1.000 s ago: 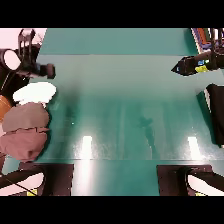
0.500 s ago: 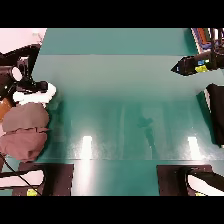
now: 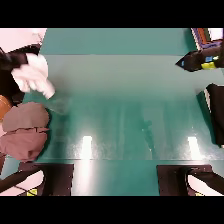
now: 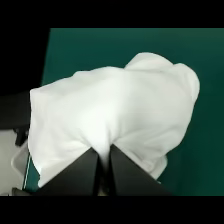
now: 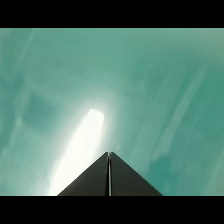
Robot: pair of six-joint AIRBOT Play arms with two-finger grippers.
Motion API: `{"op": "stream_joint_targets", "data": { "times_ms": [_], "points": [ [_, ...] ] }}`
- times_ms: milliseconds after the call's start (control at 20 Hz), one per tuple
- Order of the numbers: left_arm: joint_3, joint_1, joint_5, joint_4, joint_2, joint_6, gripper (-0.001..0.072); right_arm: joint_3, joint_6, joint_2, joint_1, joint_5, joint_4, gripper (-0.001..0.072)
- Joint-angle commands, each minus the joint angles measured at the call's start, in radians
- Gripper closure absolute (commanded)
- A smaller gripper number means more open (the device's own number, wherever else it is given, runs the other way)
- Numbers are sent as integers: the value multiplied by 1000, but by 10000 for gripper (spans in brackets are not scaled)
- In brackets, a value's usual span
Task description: Fold the shirts.
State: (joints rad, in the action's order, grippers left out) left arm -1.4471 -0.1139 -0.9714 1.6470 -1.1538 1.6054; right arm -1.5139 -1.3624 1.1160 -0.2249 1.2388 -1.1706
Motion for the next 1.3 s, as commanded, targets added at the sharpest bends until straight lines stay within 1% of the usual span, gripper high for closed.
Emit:
{"op": "stream_joint_targets", "data": {
  "times_ms": [0, 100, 250, 300, 450, 550, 600, 650, 700, 800, 950, 1000, 1100, 1200, 1250],
  "points": [
    [-151, 100, -97, -5, 175, -36, 682, -1, 0, -98, 0, -137, -8, 697],
    [-207, 226, -147, -5, 225, -35, 683, -1, 0, -150, 0, -204, -9, 697],
    [-220, 462, -205, -4, 217, -21, 684, -1, 1, -194, 0, -234, -10, 697],
    [-218, 538, -222, -3, 193, -4, 684, -1, 1, -201, 0, -237, -12, 697],
    [-218, 753, -278, -9, 44, -5, 682, -1, 1, -201, 5, -232, -17, 697],
    [-218, 861, -266, -53, -80, -6, 679, -1, 1, -201, 31, -215, -7, 697],
    [-218, 895, -233, -96, -138, -13, 640, -1, 1, -201, 52, -201, -7, 697],
    [-218, 917, -186, -132, -192, -19, 316, -1, 1, -201, 69, -185, -6, 697],
    [-218, 923, -149, -133, -228, -19, 98, -1, 1, -201, 89, -162, -7, 697],
    [-218, 888, -120, -76, -262, -4, 94, -1, 1, -201, 122, -111, -6, 697],
    [-218, 722, -136, -87, -284, 20, 94, -1, 1, -201, 151, -86, -6, 697],
    [-216, 661, -147, -122, -300, 19, 94, -1, 1, -201, 151, -86, -7, 697],
    [-187, 551, -145, -258, -342, 14, 94, 0, 1, -197, 151, -86, -6, 697],
    [-144, 472, -126, -373, -398, -17, 94, 0, 0, -179, 151, -79, 2, 697],
    [-126, 444, -126, -418, -432, -18, 94, 0, 0, -169, 148, -67, 2, 697]
  ]
}}
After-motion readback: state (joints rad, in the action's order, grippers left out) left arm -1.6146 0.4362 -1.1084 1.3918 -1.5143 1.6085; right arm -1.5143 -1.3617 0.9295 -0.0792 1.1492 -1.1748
